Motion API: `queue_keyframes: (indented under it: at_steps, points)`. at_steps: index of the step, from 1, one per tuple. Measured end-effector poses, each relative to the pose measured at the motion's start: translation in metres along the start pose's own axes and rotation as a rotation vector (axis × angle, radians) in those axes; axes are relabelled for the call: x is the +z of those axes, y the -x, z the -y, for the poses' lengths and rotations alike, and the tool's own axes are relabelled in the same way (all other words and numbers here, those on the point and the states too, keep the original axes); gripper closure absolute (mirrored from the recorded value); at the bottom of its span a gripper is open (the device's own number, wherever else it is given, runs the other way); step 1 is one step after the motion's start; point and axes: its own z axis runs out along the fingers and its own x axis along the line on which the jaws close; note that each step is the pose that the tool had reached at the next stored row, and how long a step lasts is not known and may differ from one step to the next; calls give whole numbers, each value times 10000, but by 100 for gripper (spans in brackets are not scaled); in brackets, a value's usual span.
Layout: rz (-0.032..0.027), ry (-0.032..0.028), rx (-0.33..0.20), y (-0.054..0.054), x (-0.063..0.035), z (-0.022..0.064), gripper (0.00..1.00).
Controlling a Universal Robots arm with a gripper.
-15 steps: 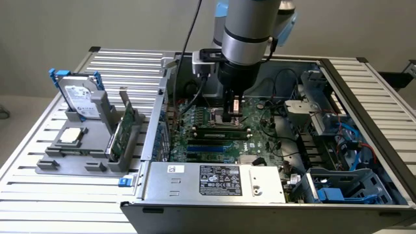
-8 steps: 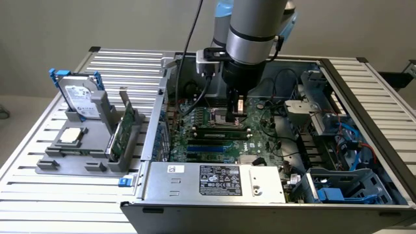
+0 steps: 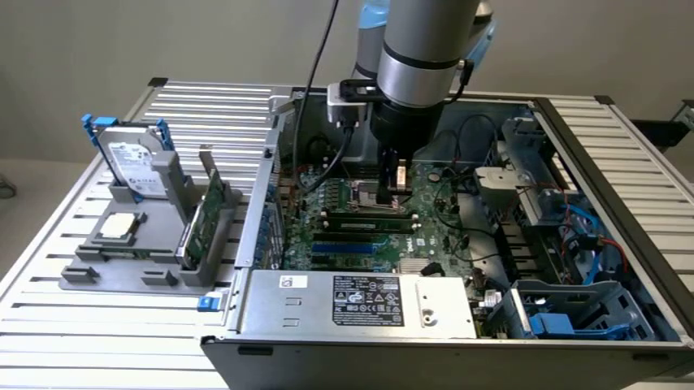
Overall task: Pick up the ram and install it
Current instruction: 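Press down the ram until it locks into place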
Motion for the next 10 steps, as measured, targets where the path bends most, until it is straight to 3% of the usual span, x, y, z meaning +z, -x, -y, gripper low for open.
queue_keyframes:
  at_steps: [10]
  points:
    - [5, 0, 120, -16, 0, -4, 89]
